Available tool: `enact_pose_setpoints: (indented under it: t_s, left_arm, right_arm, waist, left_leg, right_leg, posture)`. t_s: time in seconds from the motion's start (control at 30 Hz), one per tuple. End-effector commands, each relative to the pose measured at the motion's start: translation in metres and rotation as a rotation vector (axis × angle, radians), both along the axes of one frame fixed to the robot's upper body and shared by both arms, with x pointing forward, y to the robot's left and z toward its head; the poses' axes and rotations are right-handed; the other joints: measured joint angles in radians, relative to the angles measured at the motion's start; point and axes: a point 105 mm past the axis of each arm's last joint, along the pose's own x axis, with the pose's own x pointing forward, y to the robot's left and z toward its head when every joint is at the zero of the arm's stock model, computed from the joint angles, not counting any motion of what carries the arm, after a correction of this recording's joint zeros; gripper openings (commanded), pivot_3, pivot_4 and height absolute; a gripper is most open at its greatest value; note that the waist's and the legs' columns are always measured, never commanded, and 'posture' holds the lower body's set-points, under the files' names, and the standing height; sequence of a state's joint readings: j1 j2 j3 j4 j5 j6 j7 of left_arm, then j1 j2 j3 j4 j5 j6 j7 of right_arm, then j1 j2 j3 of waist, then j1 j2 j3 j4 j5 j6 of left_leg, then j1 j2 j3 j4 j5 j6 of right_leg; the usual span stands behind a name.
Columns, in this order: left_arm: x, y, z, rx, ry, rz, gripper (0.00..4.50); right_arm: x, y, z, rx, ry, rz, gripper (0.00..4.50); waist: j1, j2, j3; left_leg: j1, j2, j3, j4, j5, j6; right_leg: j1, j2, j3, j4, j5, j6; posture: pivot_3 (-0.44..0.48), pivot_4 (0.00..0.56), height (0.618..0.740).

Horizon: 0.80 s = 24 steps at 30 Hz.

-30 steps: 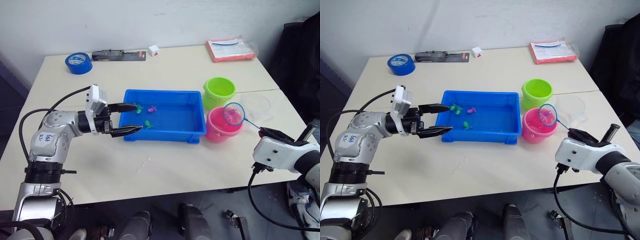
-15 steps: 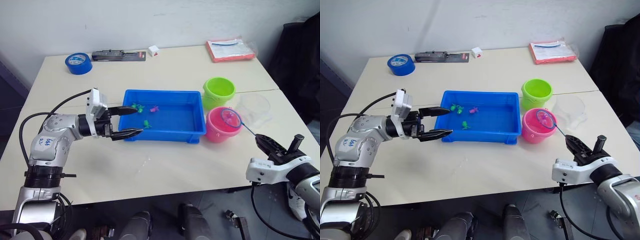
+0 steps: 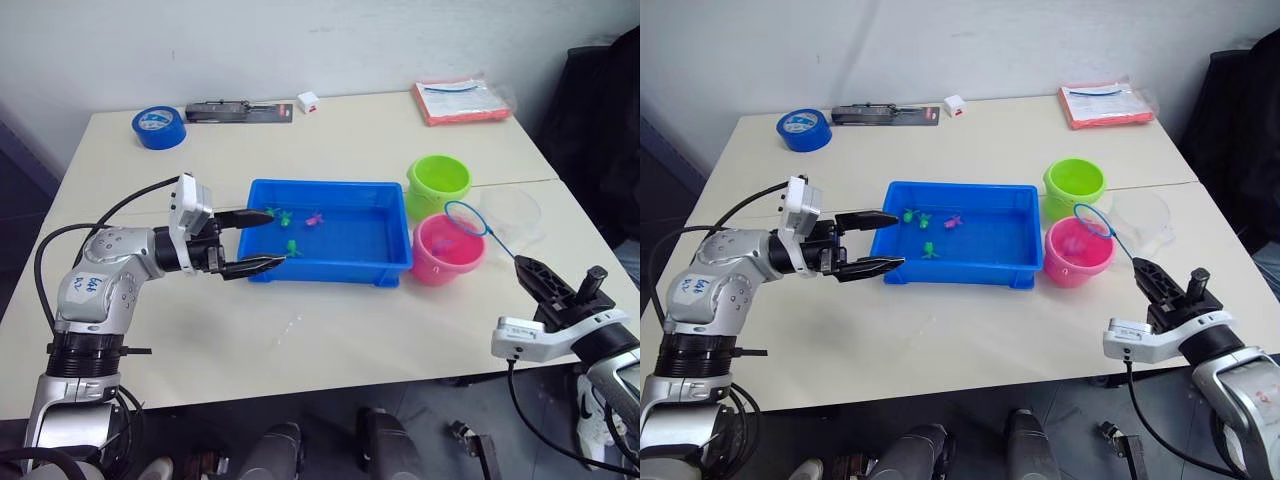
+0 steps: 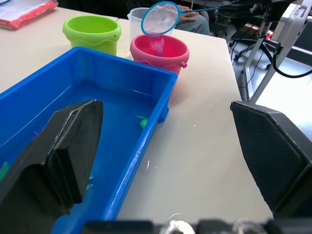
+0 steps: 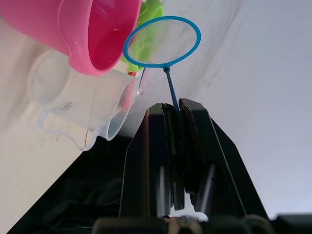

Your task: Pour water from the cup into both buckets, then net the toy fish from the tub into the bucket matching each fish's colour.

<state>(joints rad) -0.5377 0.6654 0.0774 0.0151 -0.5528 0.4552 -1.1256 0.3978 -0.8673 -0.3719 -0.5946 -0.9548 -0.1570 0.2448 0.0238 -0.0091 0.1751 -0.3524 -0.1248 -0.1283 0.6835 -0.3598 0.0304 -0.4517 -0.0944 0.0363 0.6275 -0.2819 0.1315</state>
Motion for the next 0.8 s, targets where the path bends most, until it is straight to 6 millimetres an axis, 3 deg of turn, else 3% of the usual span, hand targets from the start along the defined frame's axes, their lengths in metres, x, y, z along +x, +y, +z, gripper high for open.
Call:
enact_pose_setpoints:
  t_s: [0.03,0.27,0.4,0.6,0.8]
  left_arm:
    - [-0.004,0.001,0.009,-0.03,-0.038,-0.005,4.5]
    - [-0.003,0.003,0.008,-0.033,-0.034,0.02,4.5]
    - [-0.004,0.012,0.011,-0.053,-0.036,0.085,4.5]
    - [-0.005,0.041,0.01,-0.042,-0.021,0.255,4.5]
    - [-0.016,0.07,0.01,-0.035,-0.006,0.396,4.5]
  right_arm:
    - [-0.002,-0.003,0.011,-0.001,-0.044,0.003,0.79]
    - [0.016,0.007,0.038,0.061,-0.085,0.092,0.79]
    - [0.04,0.027,0.045,0.246,0.046,0.201,0.79]
    - [0.073,0.06,0.06,0.62,0.301,0.263,0.79]
    - [0.097,0.086,0.055,1.057,0.699,0.171,0.79]
  waist:
    - [0.0,0.0,0.0]
    - [-0.009,0.0,0.0]
    - [-0.022,0.0,0.0]
    - [-0.029,0.0,0.0]
    - [-0.029,0.0,0.0]
  left_leg:
    - [0.0,0.0,0.0,0.0,0.0,0.0]
    - [0.001,0.0,0.001,0.0,0.0,0.0]
    - [0.002,0.002,0.001,0.0,0.0,0.0]
    - [0.002,0.002,0.0,0.0,0.0,0.0]
    - [0.001,0.004,0.0,0.0,0.0,0.0]
  right_leg:
    - [0.0,0.0,0.0,0.0,0.0,0.0]
    - [0.001,0.0,0.001,0.0,0.0,0.0]
    - [0.003,0.0,0.0,0.0,0.0,0.0]
    - [0.003,0.0,0.0,-0.002,0.0,0.0]
    - [0.003,0.0,-0.001,-0.003,0.001,-0.002]
  posture:
    - [0.0,0.15,0.74]
    - [0.0,0.15,0.74]
    - [0.0,0.15,0.74]
    - [0.0,0.15,0.74]
    - [0.0,0.15,0.74]
